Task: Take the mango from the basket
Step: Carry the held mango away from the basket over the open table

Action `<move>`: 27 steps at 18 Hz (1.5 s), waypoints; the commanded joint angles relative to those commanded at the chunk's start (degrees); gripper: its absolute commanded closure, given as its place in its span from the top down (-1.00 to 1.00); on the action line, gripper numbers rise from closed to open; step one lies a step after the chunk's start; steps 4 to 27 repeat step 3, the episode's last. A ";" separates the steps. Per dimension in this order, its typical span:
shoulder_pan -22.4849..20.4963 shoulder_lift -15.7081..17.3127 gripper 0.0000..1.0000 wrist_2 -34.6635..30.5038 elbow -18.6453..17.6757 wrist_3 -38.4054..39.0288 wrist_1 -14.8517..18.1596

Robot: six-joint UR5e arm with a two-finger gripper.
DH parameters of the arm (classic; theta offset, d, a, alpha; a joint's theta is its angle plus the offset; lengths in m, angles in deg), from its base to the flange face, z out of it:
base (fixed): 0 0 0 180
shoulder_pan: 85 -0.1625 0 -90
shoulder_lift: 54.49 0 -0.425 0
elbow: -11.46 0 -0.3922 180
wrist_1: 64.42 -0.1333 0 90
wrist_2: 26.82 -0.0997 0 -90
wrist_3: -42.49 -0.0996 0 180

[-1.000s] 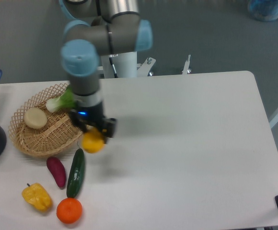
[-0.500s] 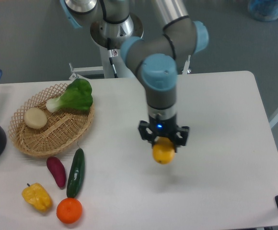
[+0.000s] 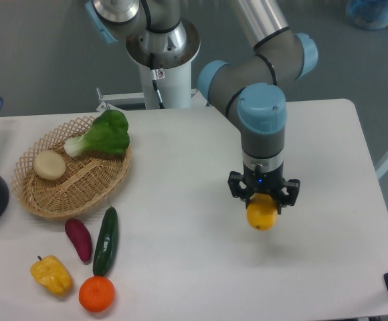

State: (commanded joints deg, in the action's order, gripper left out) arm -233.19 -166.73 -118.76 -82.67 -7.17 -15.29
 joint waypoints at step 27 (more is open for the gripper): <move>0.00 -0.18 -0.48 -0.18 -0.17 -0.09 0.00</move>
